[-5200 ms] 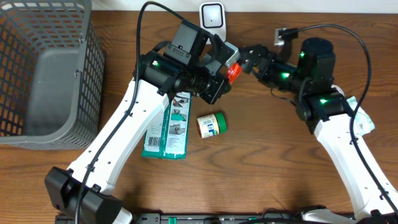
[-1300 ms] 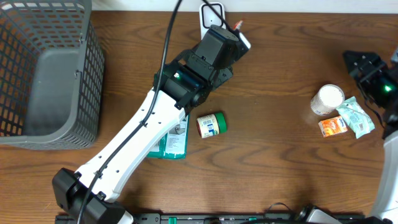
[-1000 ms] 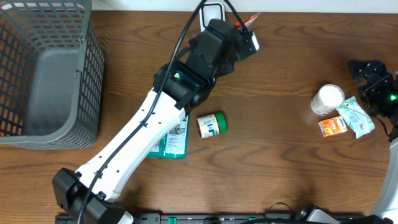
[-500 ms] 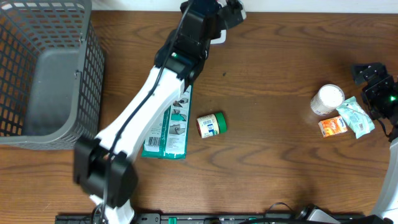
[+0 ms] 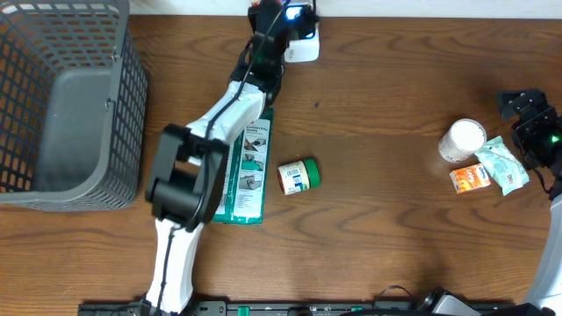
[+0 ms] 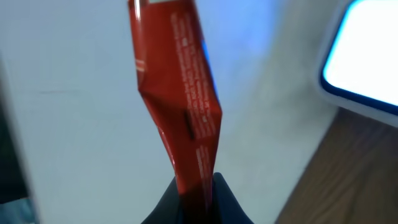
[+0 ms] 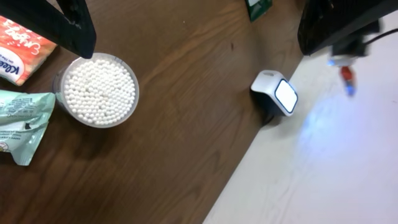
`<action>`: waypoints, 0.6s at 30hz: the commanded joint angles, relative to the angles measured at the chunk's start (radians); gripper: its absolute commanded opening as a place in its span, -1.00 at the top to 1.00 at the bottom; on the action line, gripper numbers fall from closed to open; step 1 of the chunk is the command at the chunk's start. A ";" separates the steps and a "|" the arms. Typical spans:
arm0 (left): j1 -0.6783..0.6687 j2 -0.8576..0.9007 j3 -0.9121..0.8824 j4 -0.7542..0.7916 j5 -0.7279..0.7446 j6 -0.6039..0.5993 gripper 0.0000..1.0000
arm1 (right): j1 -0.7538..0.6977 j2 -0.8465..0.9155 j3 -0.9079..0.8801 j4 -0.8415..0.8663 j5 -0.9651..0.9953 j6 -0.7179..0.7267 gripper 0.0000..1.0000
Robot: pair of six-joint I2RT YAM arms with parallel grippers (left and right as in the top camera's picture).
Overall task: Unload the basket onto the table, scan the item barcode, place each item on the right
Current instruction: 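Carry the snack stick with the left gripper to the white scanner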
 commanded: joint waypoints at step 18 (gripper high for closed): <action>0.055 0.245 0.016 0.180 0.105 0.196 0.85 | -0.006 -0.007 0.013 -0.002 0.005 -0.012 -0.99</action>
